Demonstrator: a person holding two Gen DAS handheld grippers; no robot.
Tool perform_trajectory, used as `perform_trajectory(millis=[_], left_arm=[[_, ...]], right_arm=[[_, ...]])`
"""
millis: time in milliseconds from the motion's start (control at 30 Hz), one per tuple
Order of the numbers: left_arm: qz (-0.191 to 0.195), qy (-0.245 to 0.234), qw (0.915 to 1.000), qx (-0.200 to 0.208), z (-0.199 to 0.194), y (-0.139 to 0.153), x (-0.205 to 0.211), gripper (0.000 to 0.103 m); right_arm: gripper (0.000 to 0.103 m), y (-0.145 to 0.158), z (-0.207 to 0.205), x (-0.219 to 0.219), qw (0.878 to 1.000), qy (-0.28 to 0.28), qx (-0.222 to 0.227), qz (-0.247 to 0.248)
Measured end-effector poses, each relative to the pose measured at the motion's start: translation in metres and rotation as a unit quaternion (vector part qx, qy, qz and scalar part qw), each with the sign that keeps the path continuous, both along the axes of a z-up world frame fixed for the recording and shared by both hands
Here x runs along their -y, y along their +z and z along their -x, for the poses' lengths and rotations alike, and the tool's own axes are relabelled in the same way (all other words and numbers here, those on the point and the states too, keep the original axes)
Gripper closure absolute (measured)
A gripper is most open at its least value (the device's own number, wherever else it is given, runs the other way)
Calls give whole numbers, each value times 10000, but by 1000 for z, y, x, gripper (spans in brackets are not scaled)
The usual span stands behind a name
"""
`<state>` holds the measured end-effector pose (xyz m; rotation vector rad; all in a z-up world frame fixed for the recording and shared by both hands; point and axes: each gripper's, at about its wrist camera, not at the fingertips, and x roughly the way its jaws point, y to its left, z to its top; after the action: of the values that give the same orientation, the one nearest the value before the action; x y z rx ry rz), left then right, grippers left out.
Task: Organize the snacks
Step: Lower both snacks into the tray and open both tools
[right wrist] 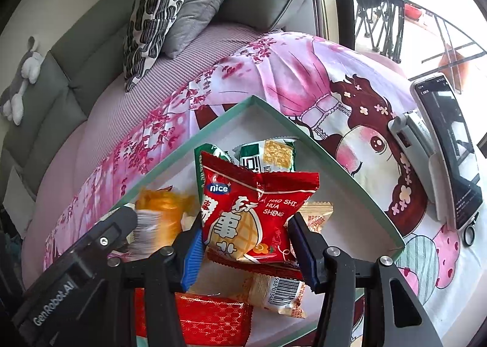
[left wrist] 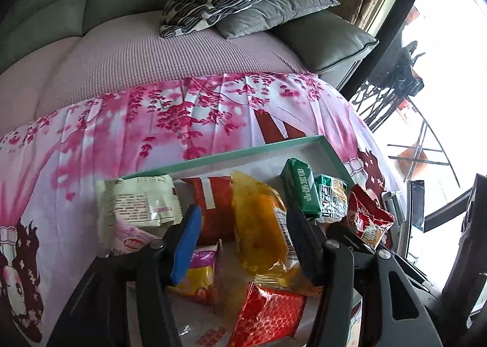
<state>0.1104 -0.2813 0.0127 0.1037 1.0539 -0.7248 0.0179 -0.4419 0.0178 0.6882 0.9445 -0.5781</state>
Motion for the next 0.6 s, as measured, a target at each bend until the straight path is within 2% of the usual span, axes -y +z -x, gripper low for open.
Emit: perform_trajectory(millis=[67, 200, 300, 333, 400, 600], left_arm=[[-91, 72, 9999, 54, 1, 3, -2, 44], [-571, 370, 9970, 372, 5, 11, -9, 38], [-659, 587, 9953, 405, 4, 15, -20, 37], [-678, 649, 9947, 411, 3, 16, -23, 34], [-720, 803, 9933, 421, 2, 18, -33, 28], [-806, 1217, 9887, 336, -4, 18, -65, 24]], right_arm=[[46, 0, 0, 0, 10000, -15, 9, -18], [46, 0, 1, 0, 10000, -21, 26, -58], [46, -1, 1, -1, 10000, 10, 18, -73], [46, -1, 2, -1, 10000, 22, 14, -72], [43, -1, 1, -3, 10000, 57, -3, -59], [29, -1, 1, -10, 9998, 181, -14, -44]])
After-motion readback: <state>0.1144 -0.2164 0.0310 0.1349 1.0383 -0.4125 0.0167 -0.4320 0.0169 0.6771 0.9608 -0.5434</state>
